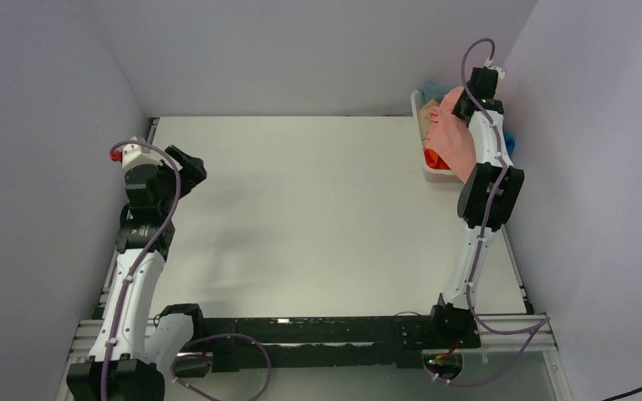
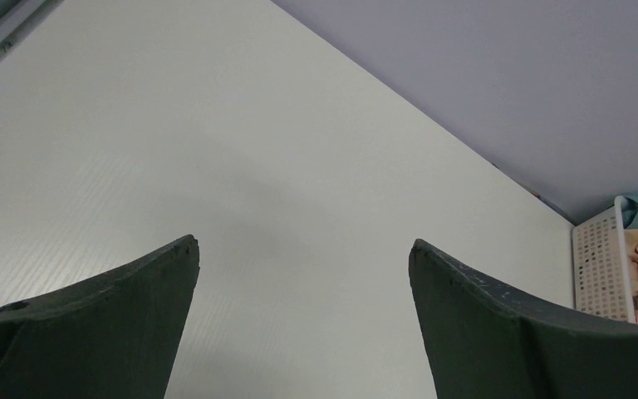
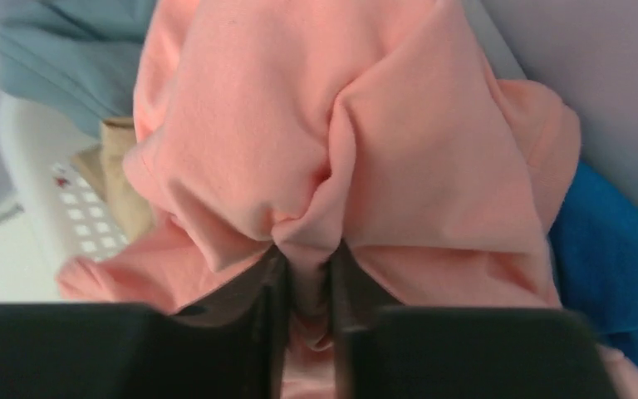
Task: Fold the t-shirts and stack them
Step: Grab crumpled tshirt from bin with the right arm, then move the tshirt to the center of the board, then flatten out the tshirt
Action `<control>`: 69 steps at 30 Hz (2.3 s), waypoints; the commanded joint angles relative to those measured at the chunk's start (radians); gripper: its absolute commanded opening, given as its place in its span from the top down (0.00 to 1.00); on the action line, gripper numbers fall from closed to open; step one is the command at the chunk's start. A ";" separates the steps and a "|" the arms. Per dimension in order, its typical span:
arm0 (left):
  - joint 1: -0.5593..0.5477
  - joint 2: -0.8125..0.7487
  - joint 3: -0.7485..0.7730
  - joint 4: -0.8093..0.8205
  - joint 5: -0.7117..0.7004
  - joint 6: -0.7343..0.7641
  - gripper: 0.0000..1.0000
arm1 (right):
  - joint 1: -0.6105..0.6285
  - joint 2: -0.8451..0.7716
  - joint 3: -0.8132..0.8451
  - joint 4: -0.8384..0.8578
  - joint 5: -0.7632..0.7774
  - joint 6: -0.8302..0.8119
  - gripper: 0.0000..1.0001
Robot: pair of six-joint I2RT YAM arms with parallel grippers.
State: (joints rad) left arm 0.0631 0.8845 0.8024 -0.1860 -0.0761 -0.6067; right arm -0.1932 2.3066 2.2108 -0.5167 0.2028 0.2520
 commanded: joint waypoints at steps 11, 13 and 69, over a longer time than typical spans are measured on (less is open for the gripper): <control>0.001 -0.009 -0.028 0.148 0.108 -0.005 0.01 | 0.043 -0.428 -0.044 0.053 -0.110 -0.095 1.00; 0.001 -0.025 -0.030 0.152 0.116 0.016 0.01 | 0.096 -0.487 -0.062 0.060 -0.176 -0.123 1.00; -0.309 0.471 0.084 -0.124 0.131 0.048 0.01 | 0.328 -1.034 -1.372 0.200 -0.068 0.255 0.01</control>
State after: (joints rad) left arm -0.2726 1.2884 0.7780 -0.3569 0.1967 -0.6044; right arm 0.1852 1.2385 0.8639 -0.4217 0.1989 0.4416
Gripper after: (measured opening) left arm 0.987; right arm 0.996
